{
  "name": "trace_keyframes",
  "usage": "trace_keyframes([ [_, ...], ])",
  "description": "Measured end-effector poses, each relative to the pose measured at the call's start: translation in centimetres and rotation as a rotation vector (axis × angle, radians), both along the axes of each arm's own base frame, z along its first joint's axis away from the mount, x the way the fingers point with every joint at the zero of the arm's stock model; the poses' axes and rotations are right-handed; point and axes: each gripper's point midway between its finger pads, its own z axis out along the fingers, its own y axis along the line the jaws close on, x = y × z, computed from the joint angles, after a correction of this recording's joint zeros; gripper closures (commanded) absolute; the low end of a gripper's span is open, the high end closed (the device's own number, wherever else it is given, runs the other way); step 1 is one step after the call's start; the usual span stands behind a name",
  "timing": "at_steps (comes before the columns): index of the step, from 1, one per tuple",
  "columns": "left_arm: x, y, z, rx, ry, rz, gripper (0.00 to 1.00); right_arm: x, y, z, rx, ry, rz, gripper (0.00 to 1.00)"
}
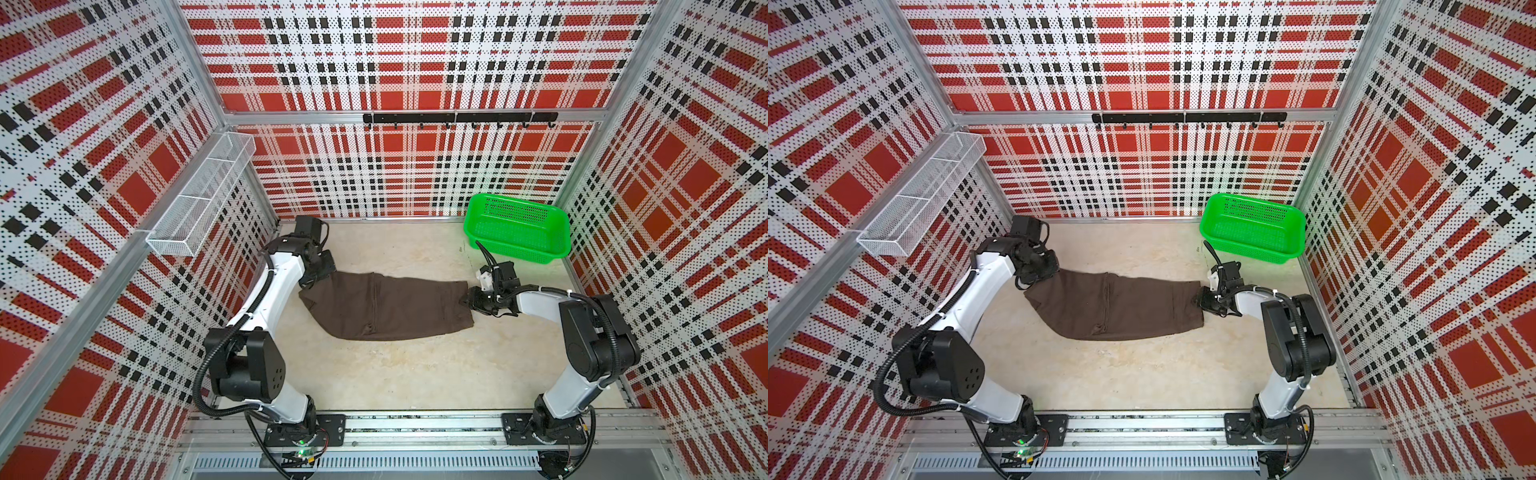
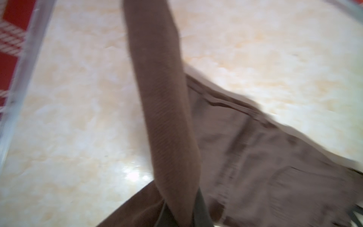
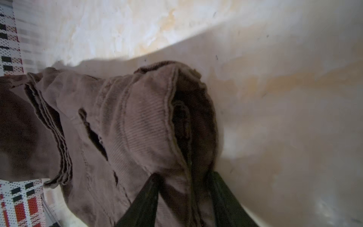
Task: Fold and stack the trousers
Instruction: Fold the trousers at the center of the table.
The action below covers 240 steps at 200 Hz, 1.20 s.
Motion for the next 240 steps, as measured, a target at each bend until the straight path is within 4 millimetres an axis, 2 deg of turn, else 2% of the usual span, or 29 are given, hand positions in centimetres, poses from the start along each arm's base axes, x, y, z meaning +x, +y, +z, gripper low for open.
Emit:
trace_keyframes([
  [18,-0.1,-4.3,1.3,-0.043,-0.03,-0.091,1.0,0.1,0.3,-0.1,0.023,0.005,0.003,0.62],
  [44,-1.4,-11.0,1.5,-0.109,-0.028,-0.225,1.0,0.1,0.8,-0.2,0.052,0.007,0.014,0.66],
  [83,-3.0,-19.4,-0.3,-0.188,0.025,-0.363,1.0,0.3,1.3,-0.1,0.09,0.012,0.016,0.68],
  [122,-2.9,-26.2,-1.8,-0.235,0.046,-0.454,1.0,0.2,1.6,-0.2,0.111,0.015,0.012,0.68],
  [147,-2.8,-29.4,-3.4,-0.248,0.069,-0.491,1.0,0.1,1.7,-0.2,0.12,0.015,0.011,0.68],
  [183,-3.4,-32.7,-5.6,-0.25,0.111,-0.537,1.0,0.1,1.8,-0.2,0.13,0.012,0.012,0.68],
  [207,-3.6,-34.1,-5.9,-0.257,0.113,-0.552,1.0,0.1,1.8,-0.2,0.135,0.01,0.012,0.68],
  [240,-3.4,-35.1,-5.6,-0.27,0.104,-0.554,1.0,0.1,1.8,-0.2,0.137,0.008,0.013,0.69],
])
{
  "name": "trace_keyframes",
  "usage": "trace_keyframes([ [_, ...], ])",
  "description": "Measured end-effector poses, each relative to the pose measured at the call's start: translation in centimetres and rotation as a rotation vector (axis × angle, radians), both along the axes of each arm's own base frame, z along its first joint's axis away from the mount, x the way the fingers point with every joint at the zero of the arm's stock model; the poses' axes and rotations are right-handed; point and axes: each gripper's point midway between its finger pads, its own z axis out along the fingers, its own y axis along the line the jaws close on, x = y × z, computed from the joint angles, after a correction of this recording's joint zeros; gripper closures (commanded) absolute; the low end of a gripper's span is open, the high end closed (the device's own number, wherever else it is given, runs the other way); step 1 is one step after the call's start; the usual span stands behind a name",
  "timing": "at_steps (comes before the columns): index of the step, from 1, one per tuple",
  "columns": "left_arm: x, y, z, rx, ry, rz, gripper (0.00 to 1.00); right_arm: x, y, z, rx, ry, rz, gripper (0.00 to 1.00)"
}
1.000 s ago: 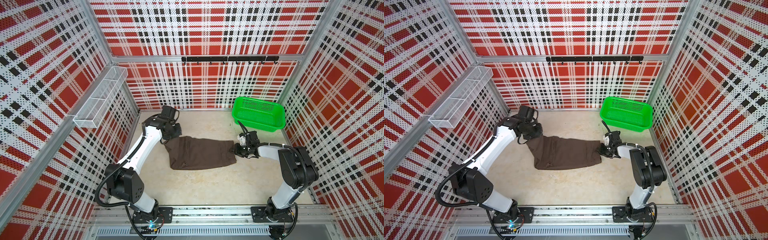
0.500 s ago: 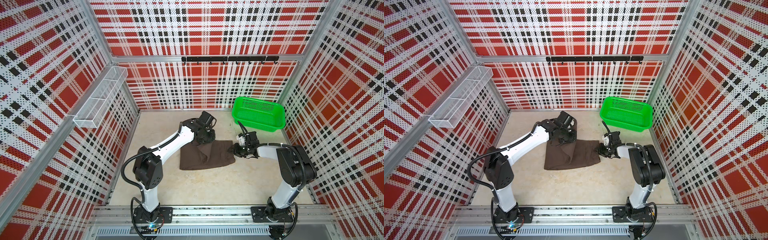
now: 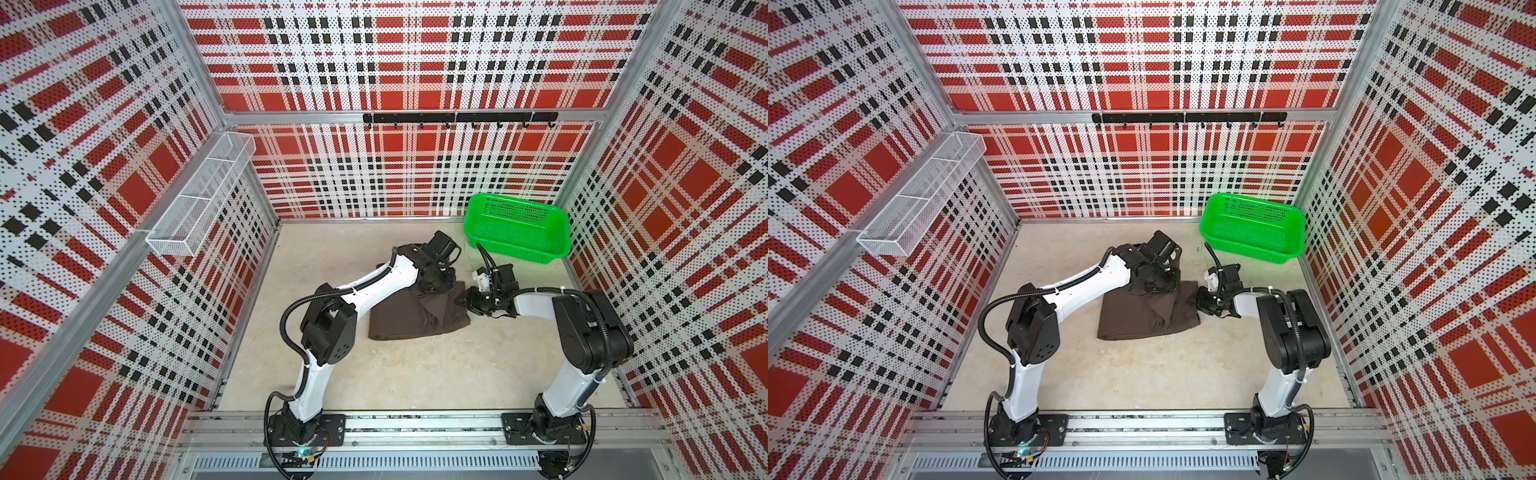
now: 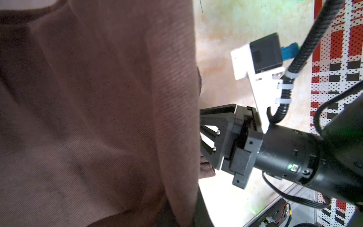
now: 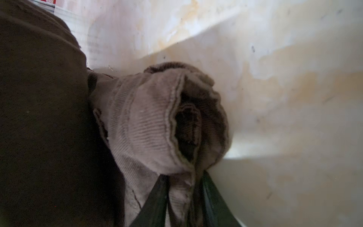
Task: Fold and stack the trousers
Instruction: Fold the trousers at the center of the table.
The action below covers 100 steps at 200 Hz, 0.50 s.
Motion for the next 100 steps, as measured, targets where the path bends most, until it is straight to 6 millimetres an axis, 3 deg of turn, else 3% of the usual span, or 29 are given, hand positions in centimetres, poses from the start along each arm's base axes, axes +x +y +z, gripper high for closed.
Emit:
trace_keyframes([
  [32,0.6,-0.9,-0.4,-0.007,0.003,0.008,1.0,0.0,0.0,0.0,0.001,0.001,0.0,0.69],
  [100,0.1,-2.3,-3.7,0.015,0.054,-0.015,1.0,0.0,0.0,0.0,0.002,0.002,-0.001,0.69],
])
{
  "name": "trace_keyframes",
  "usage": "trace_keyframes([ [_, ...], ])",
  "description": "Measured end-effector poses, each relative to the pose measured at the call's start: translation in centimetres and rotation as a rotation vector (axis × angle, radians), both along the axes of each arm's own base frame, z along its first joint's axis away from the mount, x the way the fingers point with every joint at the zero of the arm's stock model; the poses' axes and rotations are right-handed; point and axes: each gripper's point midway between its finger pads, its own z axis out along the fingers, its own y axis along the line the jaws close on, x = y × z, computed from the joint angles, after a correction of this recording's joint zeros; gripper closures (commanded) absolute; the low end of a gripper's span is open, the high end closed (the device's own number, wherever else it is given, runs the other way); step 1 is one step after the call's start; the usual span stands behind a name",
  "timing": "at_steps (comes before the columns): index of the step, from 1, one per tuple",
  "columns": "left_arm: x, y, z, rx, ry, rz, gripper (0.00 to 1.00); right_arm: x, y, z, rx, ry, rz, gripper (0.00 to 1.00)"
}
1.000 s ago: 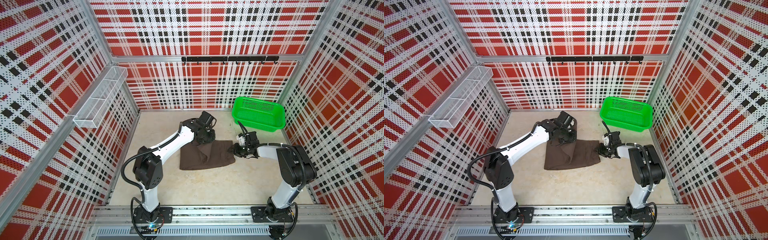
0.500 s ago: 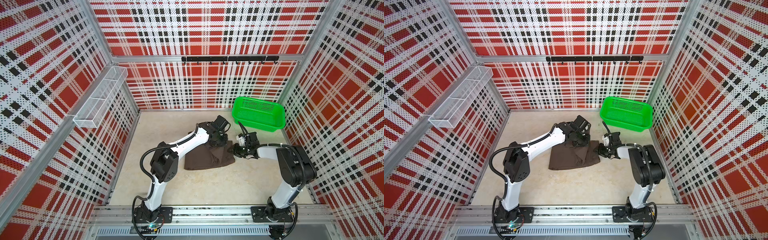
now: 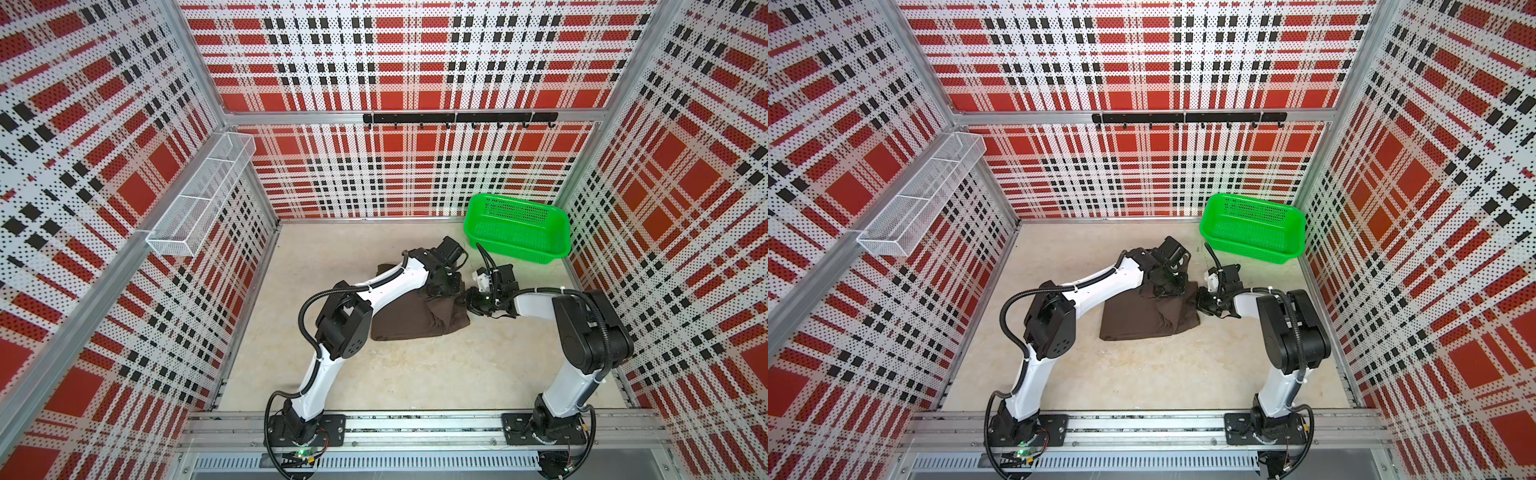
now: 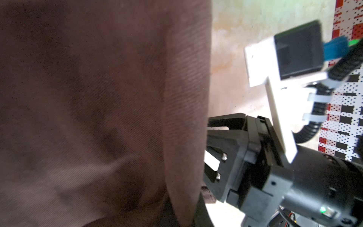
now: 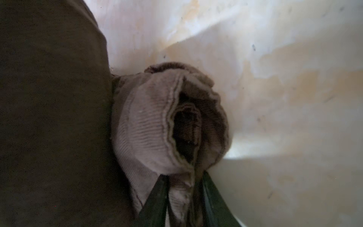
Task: Fold and stack the trousers
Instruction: Fold the trousers at the center of the table.
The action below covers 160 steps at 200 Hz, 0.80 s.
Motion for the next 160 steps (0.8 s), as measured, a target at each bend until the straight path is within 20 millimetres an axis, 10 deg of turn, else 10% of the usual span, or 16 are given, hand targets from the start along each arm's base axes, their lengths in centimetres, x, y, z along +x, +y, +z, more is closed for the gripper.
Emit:
trace_keyframes([
  [23,-0.2,-0.3,0.0,-0.004,0.001,-0.005,0.96,0.0,0.0,0.0,0.001,0.0,0.0,0.69],
  [85,0.2,-1.1,1.4,-0.046,-0.013,-0.004,0.44,-0.1,-1.5,1.5,-0.075,-0.039,-0.056,0.49],
  [160,0.8,1.9,8.4,-0.137,-0.137,0.042,0.4,2.0,-4.4,14.8,-0.227,-0.37,-0.157,0.55],
])
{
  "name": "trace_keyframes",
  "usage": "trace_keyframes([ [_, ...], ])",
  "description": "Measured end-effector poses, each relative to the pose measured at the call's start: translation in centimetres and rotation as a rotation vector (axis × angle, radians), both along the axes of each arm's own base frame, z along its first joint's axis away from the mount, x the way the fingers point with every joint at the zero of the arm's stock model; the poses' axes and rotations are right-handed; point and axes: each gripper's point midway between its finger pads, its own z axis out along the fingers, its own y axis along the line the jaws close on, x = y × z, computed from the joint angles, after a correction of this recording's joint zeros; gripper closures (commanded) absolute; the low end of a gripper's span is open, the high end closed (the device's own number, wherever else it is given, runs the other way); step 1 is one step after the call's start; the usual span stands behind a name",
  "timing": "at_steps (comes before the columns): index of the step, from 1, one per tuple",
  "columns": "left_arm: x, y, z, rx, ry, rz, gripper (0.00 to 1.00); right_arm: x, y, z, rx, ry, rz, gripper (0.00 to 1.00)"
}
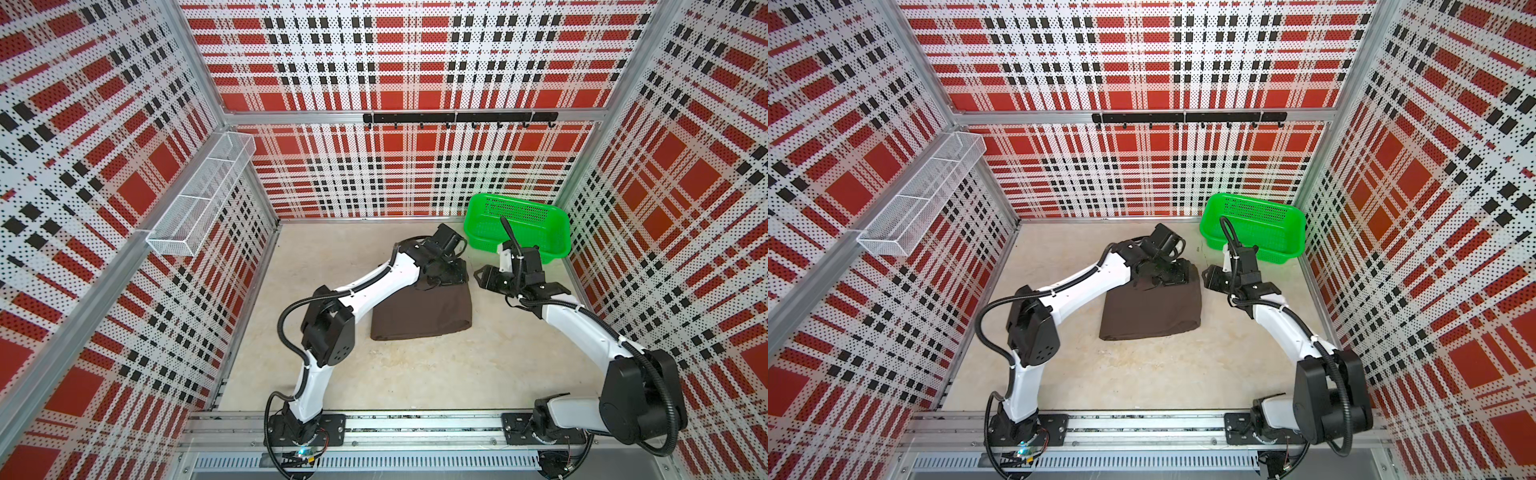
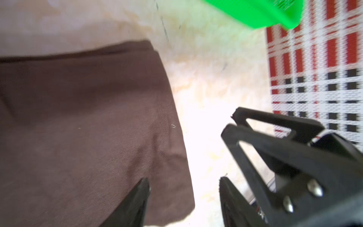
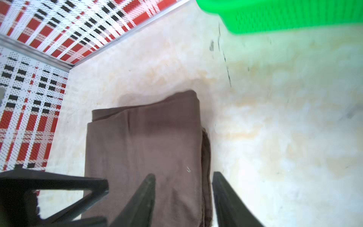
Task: Fold and stack the trousers
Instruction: Fold the trousers at the center of the table, then move the trousers to the center of the table, then move the trousers to the top-left of the table.
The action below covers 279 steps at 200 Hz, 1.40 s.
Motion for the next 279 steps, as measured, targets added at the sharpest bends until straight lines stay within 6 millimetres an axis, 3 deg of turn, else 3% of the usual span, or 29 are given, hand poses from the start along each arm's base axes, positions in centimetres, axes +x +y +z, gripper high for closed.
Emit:
trace_keyframes([
  [15,0.1,2.7,-0.2,-0.005,0.002,0.041,0.41,0.2,2.1,0.8,0.013,-0.002,0.064,0.6],
  [30,0.5,6.1,-1.9,0.007,0.025,0.099,0.43,0.1,5.2,0.4,0.038,0.022,0.152,0.64],
  [54,0.5,11.5,-6.9,0.063,0.111,0.194,0.43,-1.2,8.5,-3.2,0.068,0.124,0.258,0.66],
  [76,-0.9,15.2,-11.2,0.121,0.2,0.249,0.39,-2.9,8.2,-7.3,0.059,0.23,0.264,0.65],
  [101,-2.4,17.6,-13.5,0.155,0.251,0.278,0.35,-4.5,6.1,-10.9,0.019,0.315,0.225,0.55],
  [127,-2.4,18.4,-13.9,0.158,0.247,0.293,0.33,-5.4,3.7,-13.1,-0.026,0.355,0.187,0.51],
  [165,-1.9,18.6,-14.1,0.168,0.229,0.295,0.28,-5.1,3.8,-13.7,-0.056,0.353,0.202,0.52],
  [191,-1.6,19.4,-14.4,0.192,0.223,0.312,0.27,-4.1,5.1,-14.0,-0.056,0.338,0.227,0.54],
  [233,-0.2,23.5,-14.5,0.294,0.203,0.414,0.25,-2.9,10.0,-13.7,-0.049,0.29,0.318,0.53],
  [256,0.6,24.9,-13.7,0.339,0.182,0.447,0.22,-3.1,11.4,-13.3,-0.04,0.286,0.336,0.48],
  [260,0.8,25.0,-13.4,0.344,0.175,0.451,0.2,-3.2,11.5,-13.2,-0.039,0.285,0.336,0.46],
  [266,1.2,25.1,-12.9,0.353,0.162,0.457,0.0,-3.2,11.5,-13.1,-0.038,0.284,0.331,0.43],
  [279,1.8,25.1,-11.6,0.368,0.127,0.467,0.02,-3.3,11.4,-12.3,-0.042,0.274,0.323,0.36],
])
